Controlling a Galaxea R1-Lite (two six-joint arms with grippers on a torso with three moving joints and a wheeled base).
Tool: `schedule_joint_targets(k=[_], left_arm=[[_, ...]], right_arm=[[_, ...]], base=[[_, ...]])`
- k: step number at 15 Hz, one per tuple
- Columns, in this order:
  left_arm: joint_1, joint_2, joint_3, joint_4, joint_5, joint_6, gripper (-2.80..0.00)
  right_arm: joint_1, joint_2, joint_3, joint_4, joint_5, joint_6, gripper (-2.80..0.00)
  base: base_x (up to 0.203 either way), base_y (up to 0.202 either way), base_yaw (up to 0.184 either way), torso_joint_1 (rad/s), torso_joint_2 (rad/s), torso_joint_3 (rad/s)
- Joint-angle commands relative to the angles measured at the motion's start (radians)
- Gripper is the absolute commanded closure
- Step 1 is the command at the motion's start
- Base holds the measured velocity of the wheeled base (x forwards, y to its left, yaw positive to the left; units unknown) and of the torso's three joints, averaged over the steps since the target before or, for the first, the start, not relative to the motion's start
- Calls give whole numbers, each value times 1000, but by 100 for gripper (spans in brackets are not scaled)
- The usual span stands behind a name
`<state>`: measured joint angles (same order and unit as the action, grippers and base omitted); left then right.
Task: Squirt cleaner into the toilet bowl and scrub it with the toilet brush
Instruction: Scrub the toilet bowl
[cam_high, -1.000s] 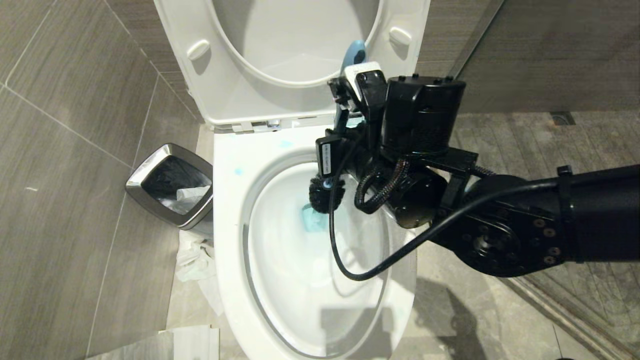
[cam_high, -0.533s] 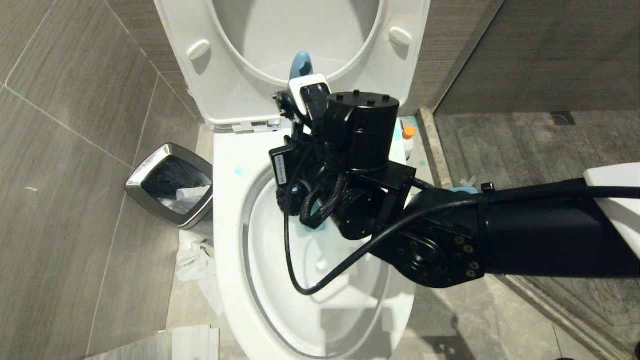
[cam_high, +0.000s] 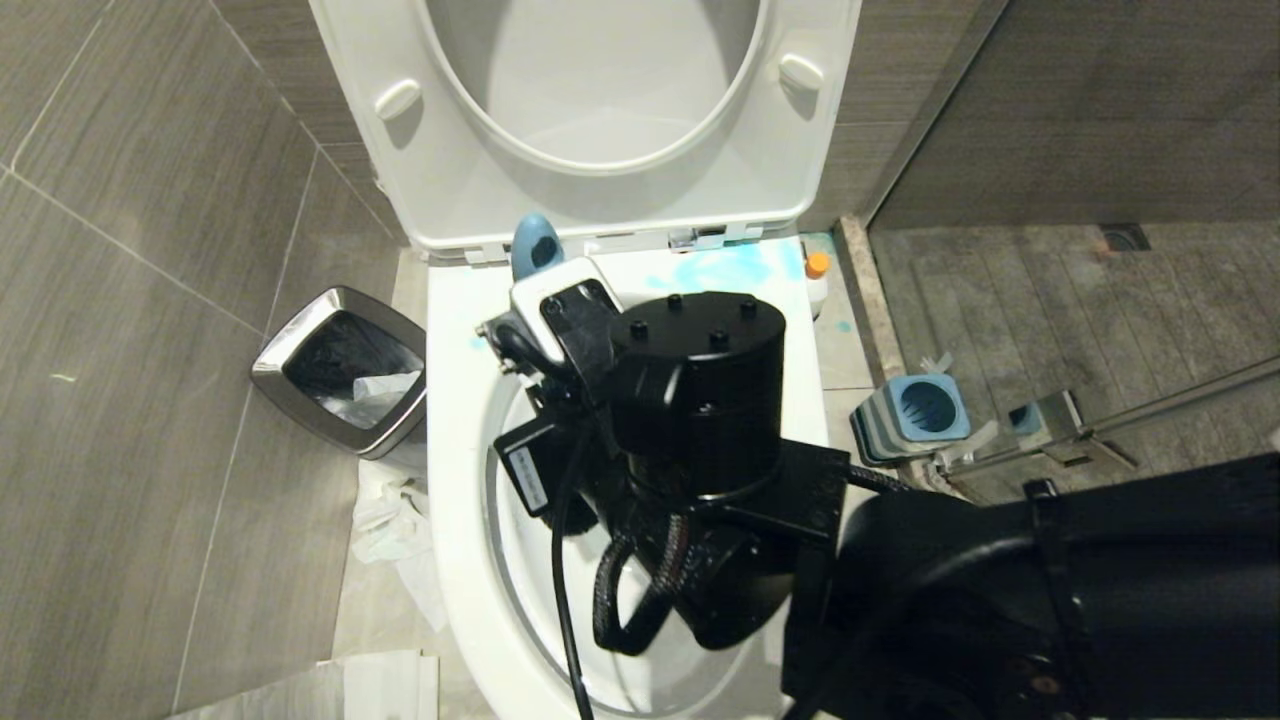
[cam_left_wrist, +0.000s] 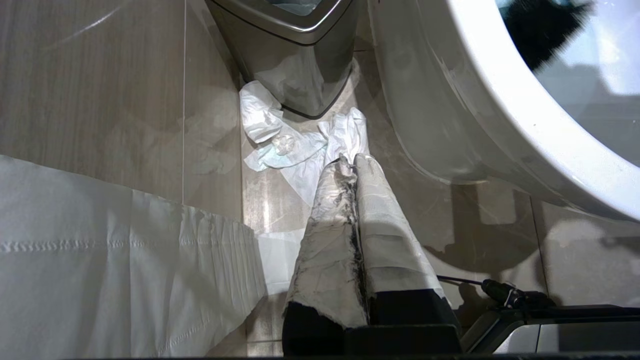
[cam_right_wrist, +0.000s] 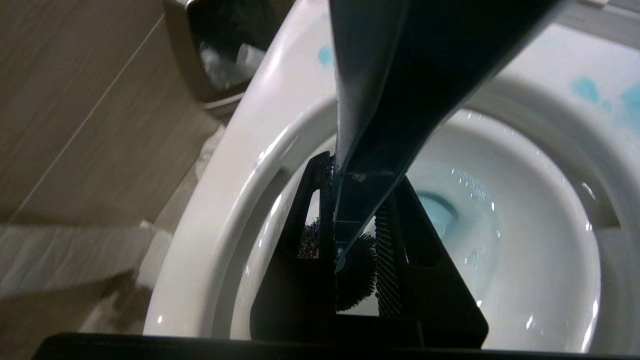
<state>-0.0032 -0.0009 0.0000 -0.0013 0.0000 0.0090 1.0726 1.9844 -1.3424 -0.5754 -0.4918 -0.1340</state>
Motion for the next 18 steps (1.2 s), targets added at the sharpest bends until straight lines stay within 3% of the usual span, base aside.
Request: schedule_joint_targets(k=[1,5,8,14,18], left_arm=[[0,1,0,0,0,0,0],[0,1,0,0,0,0,0],[0,1,0,0,0,0,0],[0,1,0,0,0,2,0],[0,1,0,1,0,2,0]], right_arm=[[30,-132,162,-4,-3,-1,0],[40,-276,352,-4,-7,-2,0],[-2,-324,408,-4,-15,-2,0],[-166,-327,387,-6,-7,-21,0],[-209,-233,246,-7,-4,-21,0]], base=[[0,0,0,0,0,0],[0,0,0,0,0,0],[0,0,0,0,0,0],[0,0,0,0,0,0],[0,0,0,0,0,0]])
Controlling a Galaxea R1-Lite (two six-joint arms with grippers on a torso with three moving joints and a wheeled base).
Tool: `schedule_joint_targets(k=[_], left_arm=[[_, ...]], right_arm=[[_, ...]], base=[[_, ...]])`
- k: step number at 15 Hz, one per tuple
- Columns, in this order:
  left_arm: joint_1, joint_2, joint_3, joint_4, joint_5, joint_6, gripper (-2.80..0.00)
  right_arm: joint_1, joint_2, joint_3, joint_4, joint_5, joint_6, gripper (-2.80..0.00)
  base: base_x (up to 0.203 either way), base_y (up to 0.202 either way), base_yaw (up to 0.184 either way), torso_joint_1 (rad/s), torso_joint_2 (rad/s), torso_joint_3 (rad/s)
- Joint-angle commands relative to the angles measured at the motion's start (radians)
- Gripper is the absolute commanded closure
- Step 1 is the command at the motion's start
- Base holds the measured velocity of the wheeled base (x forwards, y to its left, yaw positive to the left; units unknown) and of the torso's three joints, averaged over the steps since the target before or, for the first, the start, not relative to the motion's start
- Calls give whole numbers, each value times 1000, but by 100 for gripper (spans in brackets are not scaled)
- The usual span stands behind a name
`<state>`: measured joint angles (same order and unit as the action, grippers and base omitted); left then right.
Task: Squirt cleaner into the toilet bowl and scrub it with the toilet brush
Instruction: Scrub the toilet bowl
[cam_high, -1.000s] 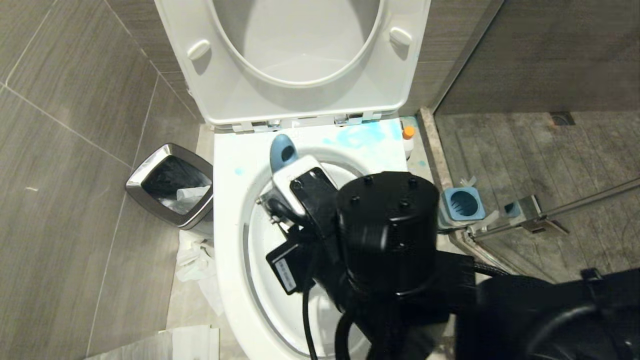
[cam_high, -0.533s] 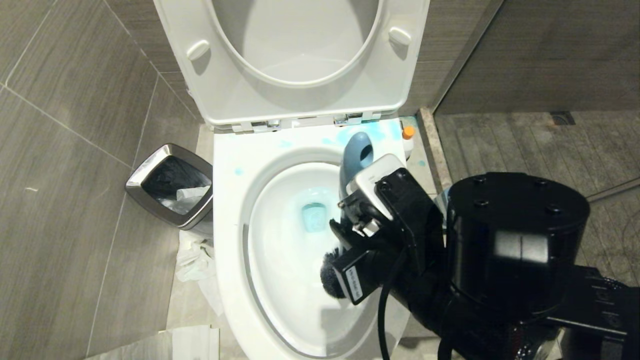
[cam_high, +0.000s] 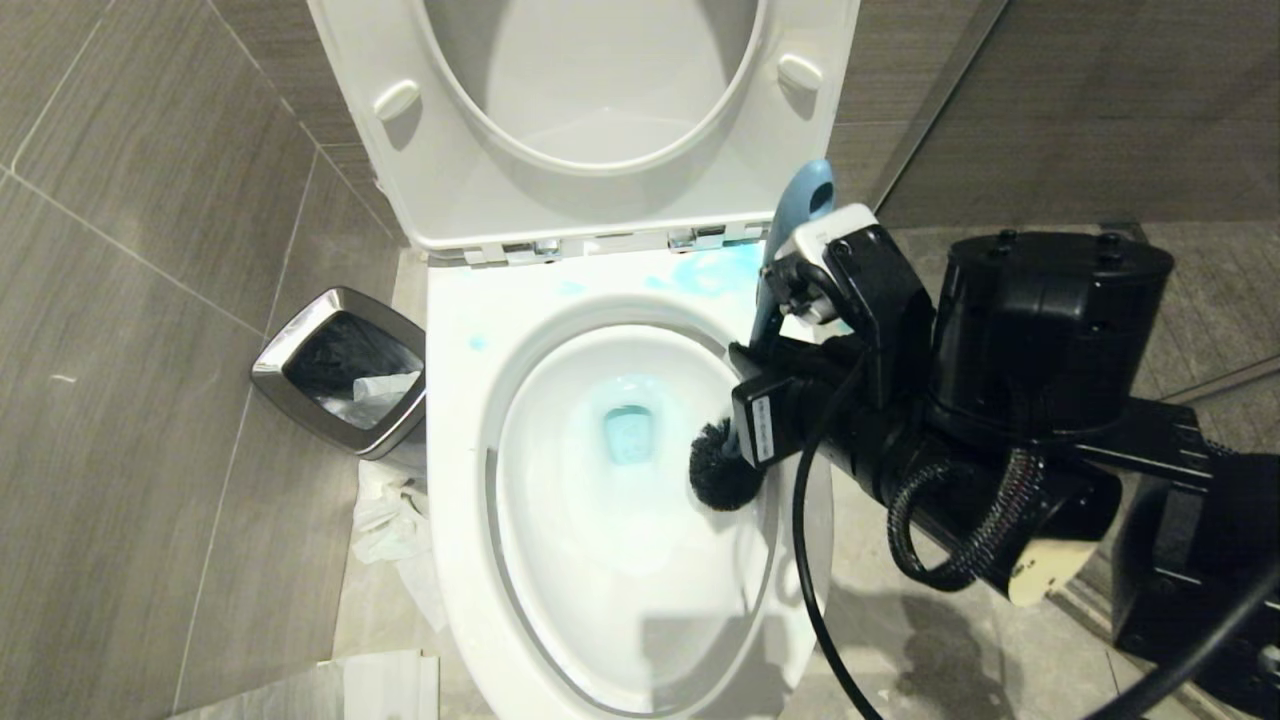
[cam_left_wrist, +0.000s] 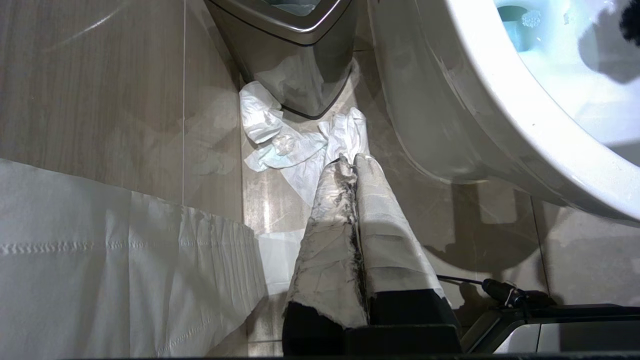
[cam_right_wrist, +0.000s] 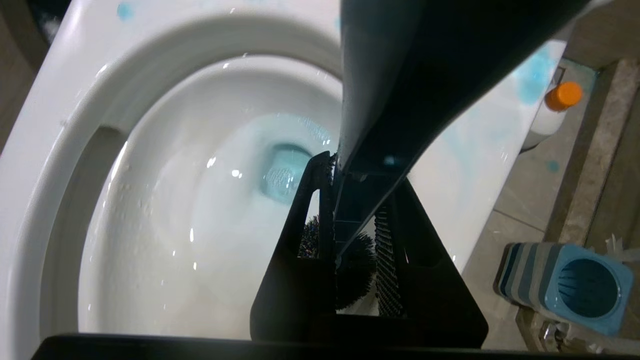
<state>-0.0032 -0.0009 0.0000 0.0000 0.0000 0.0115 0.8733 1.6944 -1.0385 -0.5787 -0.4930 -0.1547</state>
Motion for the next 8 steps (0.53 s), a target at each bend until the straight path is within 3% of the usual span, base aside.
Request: schedule_joint_targets(k=[1,8], left_arm=[[0,1,0,-1,0,-1,0],[0,1,0,0,0,-1,0]], right_arm=[[-11,94,-104,-4,-3,-2,0],[16,377,-433,-3,-5,-29,0]], base=[[0,0,0,0,0,0],[0,0,0,0,0,0]])
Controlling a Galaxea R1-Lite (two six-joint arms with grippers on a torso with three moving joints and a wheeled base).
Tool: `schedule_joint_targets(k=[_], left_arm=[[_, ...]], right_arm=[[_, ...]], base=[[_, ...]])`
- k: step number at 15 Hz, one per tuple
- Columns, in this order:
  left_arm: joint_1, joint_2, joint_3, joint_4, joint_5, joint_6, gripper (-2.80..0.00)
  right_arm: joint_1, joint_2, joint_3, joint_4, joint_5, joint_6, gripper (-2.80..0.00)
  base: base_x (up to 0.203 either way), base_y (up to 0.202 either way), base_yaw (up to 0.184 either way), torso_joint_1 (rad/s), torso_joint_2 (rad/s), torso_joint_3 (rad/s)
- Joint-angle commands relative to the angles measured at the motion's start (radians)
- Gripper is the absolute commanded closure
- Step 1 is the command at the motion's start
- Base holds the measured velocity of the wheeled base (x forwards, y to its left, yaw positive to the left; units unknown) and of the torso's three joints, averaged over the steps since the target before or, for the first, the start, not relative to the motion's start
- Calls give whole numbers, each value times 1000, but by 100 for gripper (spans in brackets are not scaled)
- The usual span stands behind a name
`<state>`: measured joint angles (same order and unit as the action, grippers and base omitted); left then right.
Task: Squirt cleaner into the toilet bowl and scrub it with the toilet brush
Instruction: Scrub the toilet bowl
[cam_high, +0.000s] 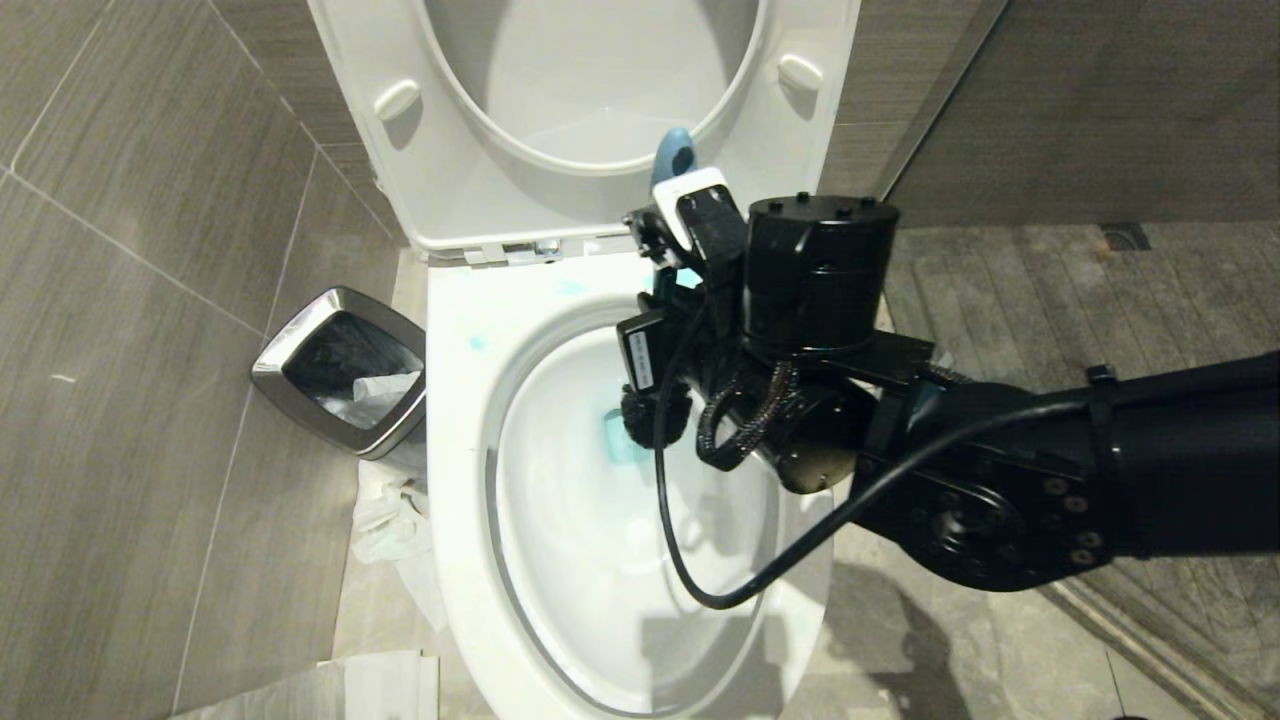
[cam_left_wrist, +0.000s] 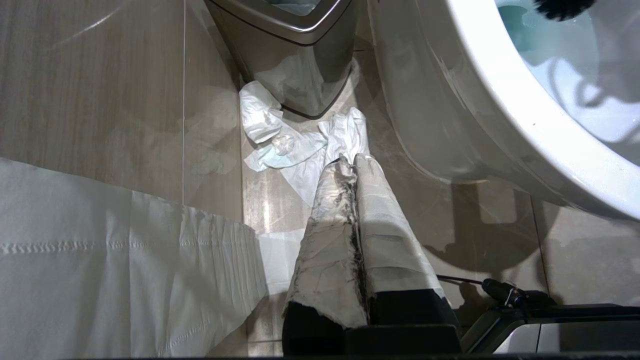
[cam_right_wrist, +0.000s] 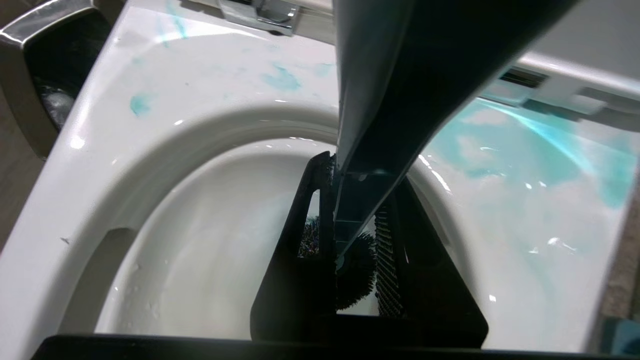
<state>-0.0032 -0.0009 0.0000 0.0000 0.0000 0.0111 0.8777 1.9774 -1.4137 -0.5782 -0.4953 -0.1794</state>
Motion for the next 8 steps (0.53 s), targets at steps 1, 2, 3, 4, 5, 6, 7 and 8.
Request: schedule_joint_targets(k=[1,2,3,4,5,6,7,8], left_arm=[[0,1,0,0,0,1,0],[0,1,0,0,0,1,0],[0,1,0,-1,0,0,0],[0,1,0,0,0,0,0],[0,1,0,-2,0,0,0],[0,1,0,-1,0,0,0],[0,1,0,-2,0,0,0],[0,1,0,-1,0,1,0]], right_arm=[[31,115,-85,-3,-3,-8,0],[51,129,-100,-3,-4,-8,0],[72,139,-113,-3,-6,-8,0],[91,142,-114,-2,-7,-8,0],[111,141,-106,-3,-8,-8,0],[120,137,-94,-3,-8,-6,0],[121,132,-82,-3,-9,-6,0],[121,129,-80,-3,-9,-6,0]], base=[[0,0,0,0,0,0],[0,0,0,0,0,0],[0,0,0,0,0,0],[0,0,0,0,0,0],[0,0,0,0,0,0],[0,0,0,0,0,0],[0,0,0,0,0,0],[0,0,0,0,0,0]])
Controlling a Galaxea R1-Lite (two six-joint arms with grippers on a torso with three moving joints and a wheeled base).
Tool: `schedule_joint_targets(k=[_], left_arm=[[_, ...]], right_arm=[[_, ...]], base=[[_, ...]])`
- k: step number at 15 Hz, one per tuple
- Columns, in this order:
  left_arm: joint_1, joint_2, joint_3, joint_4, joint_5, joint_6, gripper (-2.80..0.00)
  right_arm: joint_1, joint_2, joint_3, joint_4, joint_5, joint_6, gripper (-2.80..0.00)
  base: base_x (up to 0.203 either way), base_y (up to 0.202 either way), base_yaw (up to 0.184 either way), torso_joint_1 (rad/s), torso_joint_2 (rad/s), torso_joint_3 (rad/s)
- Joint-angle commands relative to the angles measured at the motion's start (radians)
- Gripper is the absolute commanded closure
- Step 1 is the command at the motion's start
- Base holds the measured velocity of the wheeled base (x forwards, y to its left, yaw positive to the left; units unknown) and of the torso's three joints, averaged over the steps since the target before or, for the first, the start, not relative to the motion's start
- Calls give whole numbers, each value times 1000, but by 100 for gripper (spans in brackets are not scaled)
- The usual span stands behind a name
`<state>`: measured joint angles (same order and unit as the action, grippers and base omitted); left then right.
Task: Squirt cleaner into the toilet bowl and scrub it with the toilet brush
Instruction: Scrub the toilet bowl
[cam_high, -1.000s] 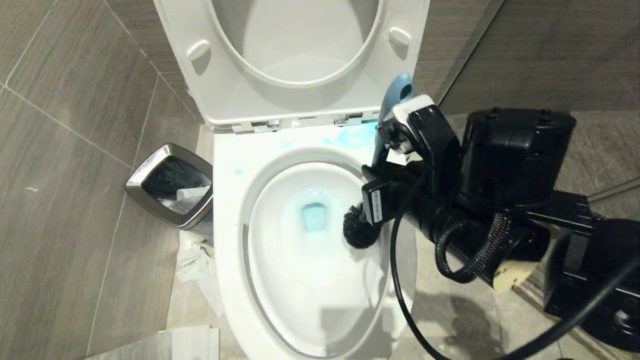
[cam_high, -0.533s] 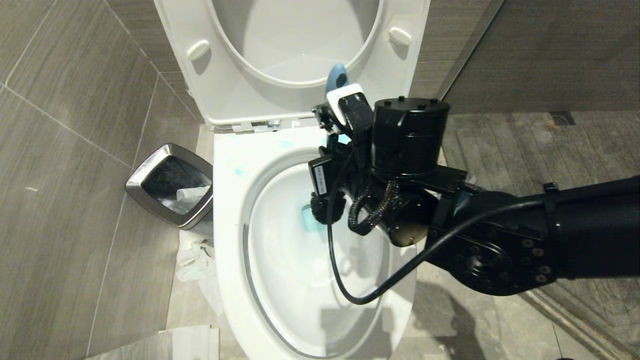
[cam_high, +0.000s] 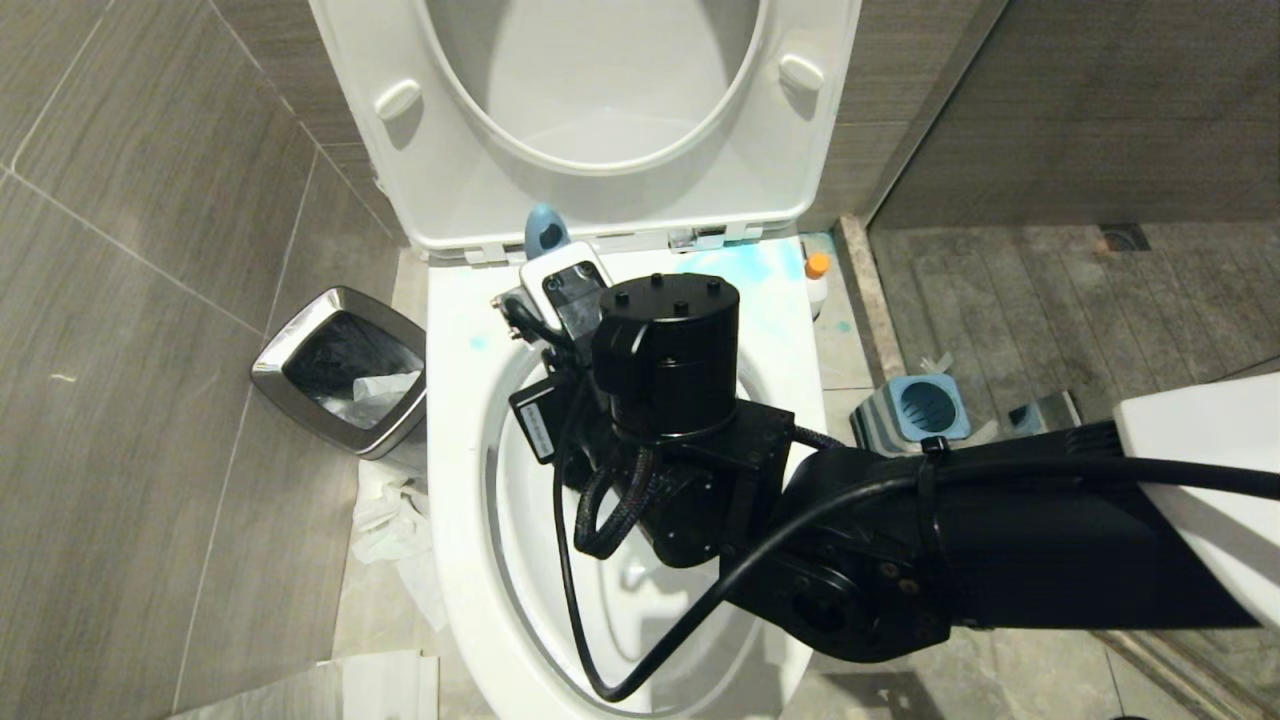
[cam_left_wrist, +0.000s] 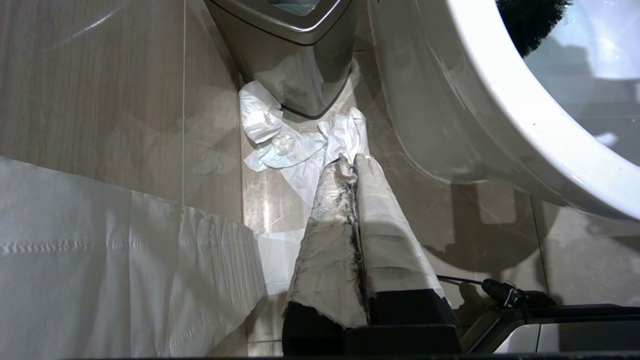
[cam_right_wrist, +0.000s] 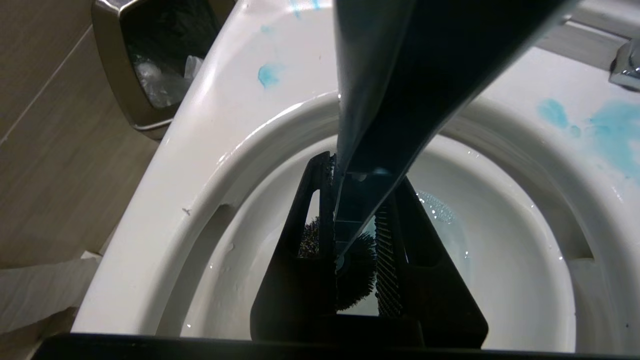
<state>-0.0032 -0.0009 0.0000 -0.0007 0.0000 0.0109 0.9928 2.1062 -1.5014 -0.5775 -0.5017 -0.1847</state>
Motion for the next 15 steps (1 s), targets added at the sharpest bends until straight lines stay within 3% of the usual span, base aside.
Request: schedule_joint_targets(k=[1,12,15], left_arm=[[0,1,0,1,0,1,0],[0,1,-2,4,0,1,0],[0,1,-2,2,0,1,0]], right_arm=[[2,-3,1,-4,-3,-2,0],[-127,53,-35,-12,21,-11,0],[-141,113,-44,-95,33,-16,0]], base=[[0,0,0,0,0,0],[0,0,0,0,0,0],[0,0,0,0,0,0]])
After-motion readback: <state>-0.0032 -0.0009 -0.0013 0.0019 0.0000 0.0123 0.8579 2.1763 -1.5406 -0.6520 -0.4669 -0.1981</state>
